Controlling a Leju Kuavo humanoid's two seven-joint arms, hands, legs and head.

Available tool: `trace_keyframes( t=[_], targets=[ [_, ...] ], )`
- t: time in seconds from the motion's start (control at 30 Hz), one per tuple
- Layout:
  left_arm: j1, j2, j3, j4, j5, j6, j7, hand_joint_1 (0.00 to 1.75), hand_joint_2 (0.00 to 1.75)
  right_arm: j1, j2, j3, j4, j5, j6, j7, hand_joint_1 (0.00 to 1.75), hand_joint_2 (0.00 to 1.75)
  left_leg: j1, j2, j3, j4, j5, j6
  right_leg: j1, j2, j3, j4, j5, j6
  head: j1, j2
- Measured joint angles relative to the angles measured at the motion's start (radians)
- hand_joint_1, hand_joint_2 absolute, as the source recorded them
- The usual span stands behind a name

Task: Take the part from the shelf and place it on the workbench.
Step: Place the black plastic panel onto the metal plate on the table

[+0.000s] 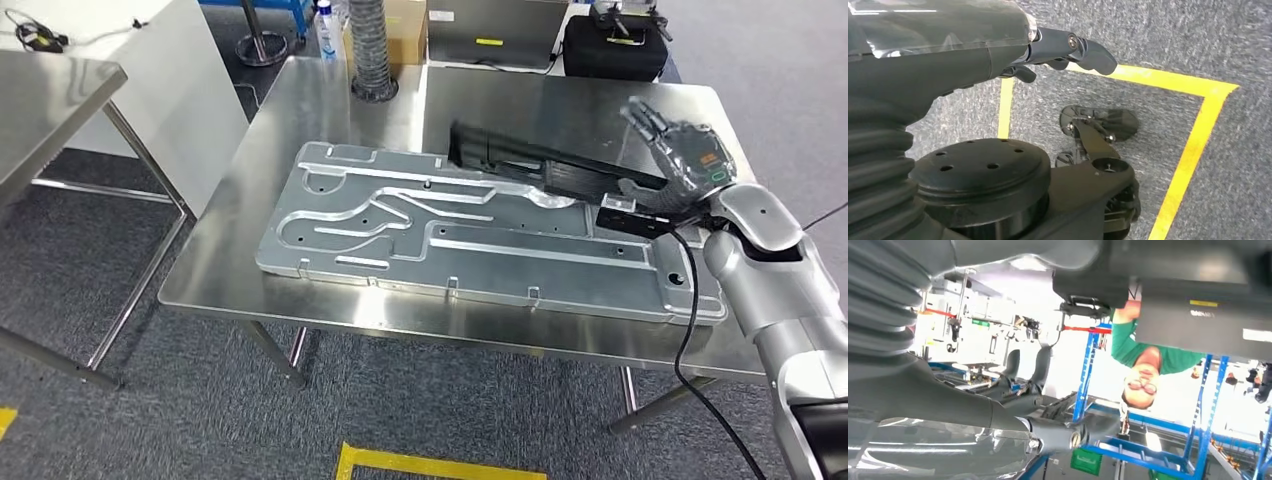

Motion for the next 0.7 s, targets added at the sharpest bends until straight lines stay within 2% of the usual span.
trace_keyframes(
  t=[0.03,0.1,0.13,0.17,0.2,0.27,0.33,0.4,0.47,0.5,0.57,0.63,0.67,0.7],
  targets=[
    [-0.001,0.0,0.0,0.0,0.001,-0.001,0.002,0.0,0.0,-0.008,0.0,0.004,0.002,-0.001,-0.001,0.0,0.0,0.0,0.002,0.001,0.005,-0.009,0.005,0.004,0.0,0.0,-0.015,0.035,-0.022,0.003,0.0,0.0],
    [-0.003,0.0,0.002,0.0,0.002,-0.002,0.005,0.0,0.0,-0.016,0.0,0.013,0.009,-0.002,-0.003,0.004,0.0,0.0,0.002,0.002,0.009,-0.013,0.005,0.01,0.0,-0.001,-0.072,0.154,-0.079,0.008,0.0,0.0],
    [-0.003,0.0,0.003,0.0,0.003,-0.003,0.007,0.0,0.0,-0.016,0.0,0.017,0.012,-0.002,-0.005,0.007,0.0,0.0,0.001,0.002,0.009,-0.012,0.003,0.012,0.0,-0.001,-0.102,0.211,-0.097,0.011,0.0,0.0],
    [-0.003,0.0,0.005,0.0,0.003,-0.004,0.008,0.0,0.0,-0.014,0.001,0.021,0.014,-0.002,-0.006,0.01,0.0,0.0,0.001,0.001,0.009,-0.009,0.001,0.012,-0.001,-0.002,-0.12,0.239,-0.098,0.015,0.0,0.0],
    [-0.003,-0.001,0.006,0.0,0.002,-0.004,0.008,0.0,0.0,-0.012,0.001,0.025,0.016,-0.002,-0.008,0.013,0.0,0.0,0.002,0.001,0.009,-0.006,-0.002,0.012,-0.003,-0.002,-0.12,0.232,-0.08,0.017,0.0,0.0],
    [-0.002,-0.002,0.007,0.0,0.001,-0.004,0.008,0.0,0.0,-0.011,0.001,0.03,0.017,-0.002,-0.01,0.019,0.0,0.0,0.002,-0.001,0.009,0.007,-0.012,0.007,-0.007,-0.005,-0.072,0.122,-0.015,0.02,0.0,0.0],
    [-0.003,-0.003,0.007,0.0,-0.001,-0.004,0.007,0.0,0.0,-0.011,0.001,0.033,0.017,-0.003,-0.011,0.023,0.0,0.0,-0.001,-0.002,0.005,0.025,-0.025,-0.003,-0.004,-0.006,-0.024,0.023,0.02,0.013,0.0,0.0],
    [-0.002,-0.004,0.008,0.0,-0.001,-0.005,0.006,0.0,0.0,-0.009,0.001,0.035,0.016,-0.003,-0.011,0.025,0.0,0.0,-0.003,-0.002,0.002,0.033,-0.032,-0.012,0.001,-0.003,-0.014,0.001,0.019,0.0,0.0,0.0],
    [-0.002,-0.005,0.009,0.0,0.001,-0.008,0.014,0.0,0.0,-0.008,0.001,0.036,0.016,-0.003,-0.01,0.025,0.0,0.0,-0.002,-0.001,0.002,0.039,-0.038,-0.02,-0.001,-0.001,-0.014,-0.001,0.023,-0.012,0.0,0.0],
    [-0.002,-0.004,0.011,0.0,0.003,-0.01,0.022,0.0,0.0,-0.009,0.001,0.037,0.016,-0.003,-0.01,0.026,0.0,0.0,-0.001,0.0,-0.002,0.053,-0.051,-0.026,-0.002,-0.002,-0.012,-0.003,0.025,-0.017,0.0,0.0],
    [-0.003,-0.005,0.014,0.0,0.006,-0.014,0.04,0.0,0.0,-0.009,0.002,0.037,0.014,-0.003,-0.01,0.026,0.0,0.0,0.004,0.001,-0.035,0.141,-0.112,-0.038,-0.004,-0.004,-0.011,-0.005,0.029,-0.024,0.0,0.0],
    [-0.003,-0.005,0.017,0.0,0.008,-0.018,0.048,0.0,0.0,-0.008,0.002,0.038,0.013,-0.003,-0.01,0.027,0.0,0.0,0.01,0.001,-0.086,0.272,-0.179,-0.045,-0.002,-0.005,-0.013,-0.005,0.03,-0.026,0.0,0.0],
    [-0.002,-0.005,0.017,0.0,0.008,-0.02,0.05,0.0,0.0,-0.006,0.002,0.038,0.013,-0.003,-0.01,0.028,0.0,0.0,0.013,0.001,-0.1,0.311,-0.192,-0.046,-0.001,-0.005,-0.014,-0.005,0.03,-0.027,0.0,0.0],
    [-0.002,-0.005,0.018,0.0,0.009,-0.022,0.05,0.0,0.0,-0.003,0.002,0.038,0.012,-0.003,-0.01,0.029,0.0,0.0,0.015,0.002,-0.097,0.315,-0.186,-0.046,0.0,-0.006,-0.014,-0.005,0.031,-0.026,0.0,0.0]
  ],
)
